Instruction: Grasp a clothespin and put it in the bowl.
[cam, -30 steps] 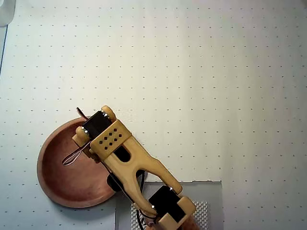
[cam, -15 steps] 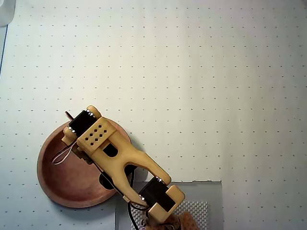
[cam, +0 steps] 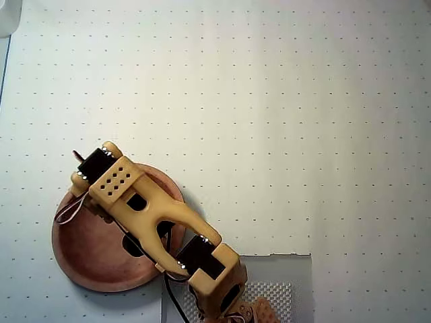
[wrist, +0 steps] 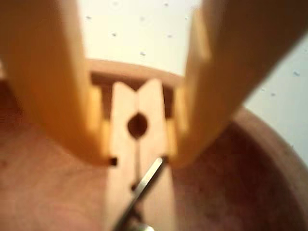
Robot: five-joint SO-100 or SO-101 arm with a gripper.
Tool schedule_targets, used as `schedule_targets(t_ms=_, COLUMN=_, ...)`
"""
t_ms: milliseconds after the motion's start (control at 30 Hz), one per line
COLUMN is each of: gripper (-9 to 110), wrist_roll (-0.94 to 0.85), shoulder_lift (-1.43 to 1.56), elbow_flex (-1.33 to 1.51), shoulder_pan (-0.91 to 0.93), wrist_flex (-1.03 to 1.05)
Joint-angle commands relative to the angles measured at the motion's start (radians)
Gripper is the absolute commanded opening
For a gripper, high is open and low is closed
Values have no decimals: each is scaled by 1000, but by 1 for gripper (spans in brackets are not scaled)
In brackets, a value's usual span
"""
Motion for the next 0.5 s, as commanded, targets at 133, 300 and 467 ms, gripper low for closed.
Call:
schedule_targets(t_ms=133, gripper=-2, wrist_roll=2, shoulder_lift=-52, elbow_flex=-117, shoulder_pan=-95, wrist_flex=-5)
schedule_targets(t_ms=300, gripper=-2, wrist_roll=3, shoulder_lift=-94, elbow_flex=-135, shoulder_pan=-147, wrist_flex=-5)
schedule_targets(t_ms=467, gripper=-2, wrist_roll=3, shoulder_lift=-132, elbow_flex=-144, shoulder_pan=-155, wrist_flex=-5)
